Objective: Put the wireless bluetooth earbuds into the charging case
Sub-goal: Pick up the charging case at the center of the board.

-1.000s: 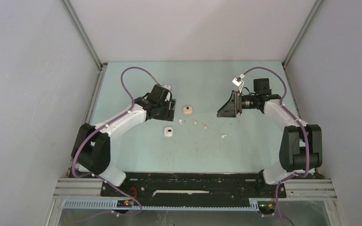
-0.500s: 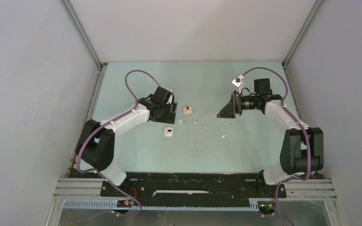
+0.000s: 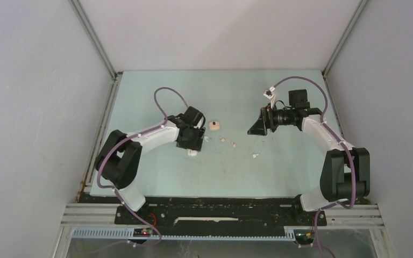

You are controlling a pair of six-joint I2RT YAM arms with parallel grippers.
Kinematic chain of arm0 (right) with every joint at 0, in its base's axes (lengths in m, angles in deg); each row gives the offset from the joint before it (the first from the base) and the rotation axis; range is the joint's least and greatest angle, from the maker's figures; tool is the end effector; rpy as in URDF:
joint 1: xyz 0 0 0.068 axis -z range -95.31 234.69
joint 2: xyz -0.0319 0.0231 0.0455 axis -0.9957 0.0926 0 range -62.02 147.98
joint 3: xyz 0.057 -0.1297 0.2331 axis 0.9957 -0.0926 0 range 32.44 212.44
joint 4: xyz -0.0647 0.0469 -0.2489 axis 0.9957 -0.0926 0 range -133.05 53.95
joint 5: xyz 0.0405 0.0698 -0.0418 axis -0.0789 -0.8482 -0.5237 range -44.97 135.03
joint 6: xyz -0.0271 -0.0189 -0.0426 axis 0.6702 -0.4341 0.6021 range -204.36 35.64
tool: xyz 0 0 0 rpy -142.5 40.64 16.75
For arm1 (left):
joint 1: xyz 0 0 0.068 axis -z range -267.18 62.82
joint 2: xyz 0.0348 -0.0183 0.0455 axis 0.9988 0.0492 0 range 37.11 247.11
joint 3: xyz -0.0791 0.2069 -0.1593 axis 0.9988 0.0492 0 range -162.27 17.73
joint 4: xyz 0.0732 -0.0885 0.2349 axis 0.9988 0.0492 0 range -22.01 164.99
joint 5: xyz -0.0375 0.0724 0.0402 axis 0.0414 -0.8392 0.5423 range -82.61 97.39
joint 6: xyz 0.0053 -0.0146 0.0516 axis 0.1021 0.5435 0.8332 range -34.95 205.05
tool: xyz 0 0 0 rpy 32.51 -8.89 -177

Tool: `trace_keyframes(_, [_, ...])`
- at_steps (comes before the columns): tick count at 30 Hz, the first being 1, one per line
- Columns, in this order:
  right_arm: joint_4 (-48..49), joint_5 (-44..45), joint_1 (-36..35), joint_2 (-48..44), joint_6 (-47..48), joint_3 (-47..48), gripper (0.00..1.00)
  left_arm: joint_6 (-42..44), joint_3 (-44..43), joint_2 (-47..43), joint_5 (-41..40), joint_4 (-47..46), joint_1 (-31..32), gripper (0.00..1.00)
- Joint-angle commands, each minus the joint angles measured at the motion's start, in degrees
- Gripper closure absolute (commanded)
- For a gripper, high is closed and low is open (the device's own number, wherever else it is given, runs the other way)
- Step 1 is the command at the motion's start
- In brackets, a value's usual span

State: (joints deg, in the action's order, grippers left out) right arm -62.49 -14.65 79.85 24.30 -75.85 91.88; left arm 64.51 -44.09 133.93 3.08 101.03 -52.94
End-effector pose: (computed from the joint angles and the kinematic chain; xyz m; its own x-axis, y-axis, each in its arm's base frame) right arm 0.2999 0.0563 0.2459 -0.7081 -0.1348 -0.6932 -0.6684 0.4445 0.5964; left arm 0.2722 -0.1821 0.1828 -0.9066 0.1940 -0.3748 0.2348 0.9698 -0.0659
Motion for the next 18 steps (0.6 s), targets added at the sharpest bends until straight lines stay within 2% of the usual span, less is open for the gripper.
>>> trace_keyframes(1, [-0.31, 0.62, -0.17, -1.51, 0.94, 1.75, 0.23, -0.92, -1.6, 2.15, -1.28, 1.39, 1.49, 0.36])
trace_keyframes(10, [-0.65, 1.34, 0.13, -1.85, 1.4, 1.73, 0.23, 2.71, -3.82, 3.69, -3.73, 2.64, 4.32, 0.56])
trace_keyframes(13, [-0.71, 1.1, 0.26, -1.5, 1.29, 1.73, 0.23, 6.92, -4.79, 2.98, -5.87, 2.66, 6.17, 0.6])
trace_keyframes(18, [-0.44, -0.34, 0.03, 0.01, -0.8, 1.75, 0.24, 19.12, -4.78, -1.9, -10.2, -0.53, 12.92, 0.63])
